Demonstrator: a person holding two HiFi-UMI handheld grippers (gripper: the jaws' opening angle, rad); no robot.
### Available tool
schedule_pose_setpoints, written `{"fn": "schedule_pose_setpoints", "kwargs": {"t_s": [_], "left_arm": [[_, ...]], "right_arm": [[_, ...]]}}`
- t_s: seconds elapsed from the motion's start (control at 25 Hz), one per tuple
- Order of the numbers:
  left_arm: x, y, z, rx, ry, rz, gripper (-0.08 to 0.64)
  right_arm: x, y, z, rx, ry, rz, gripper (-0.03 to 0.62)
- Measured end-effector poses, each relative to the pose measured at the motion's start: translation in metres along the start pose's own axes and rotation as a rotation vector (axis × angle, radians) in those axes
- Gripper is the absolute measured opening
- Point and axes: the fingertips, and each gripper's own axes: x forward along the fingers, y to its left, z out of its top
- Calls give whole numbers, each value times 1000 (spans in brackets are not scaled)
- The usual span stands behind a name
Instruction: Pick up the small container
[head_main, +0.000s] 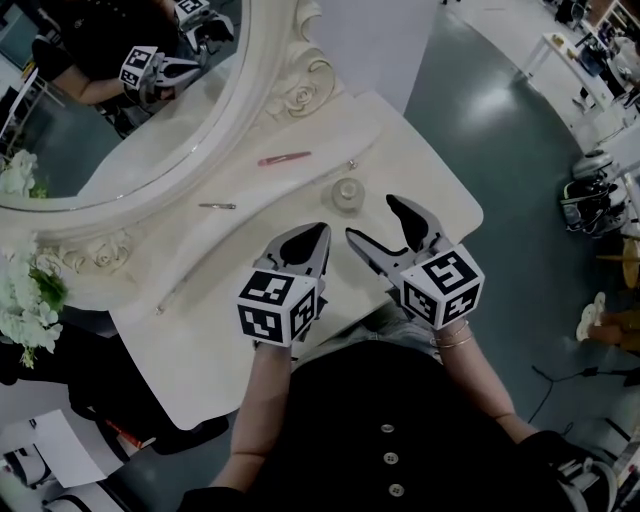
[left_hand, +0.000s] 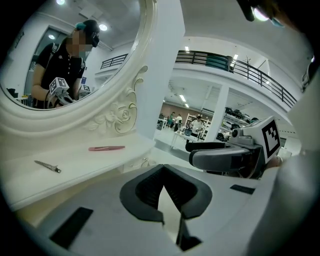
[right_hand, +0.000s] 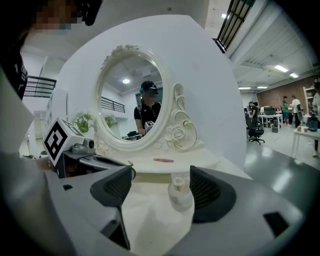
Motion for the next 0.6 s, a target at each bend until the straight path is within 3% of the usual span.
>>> {"fn": "schedule_pose_setpoints", "kwargs": {"t_s": [0.36, 0.6], "left_arm": [[4, 5, -3, -40, 0, 19, 14], [8, 3, -4, -93, -16, 40, 14]], "right_arm": [[8, -12, -13, -1, 51, 11, 348], [12, -14, -13, -30, 101, 71, 348]]}}
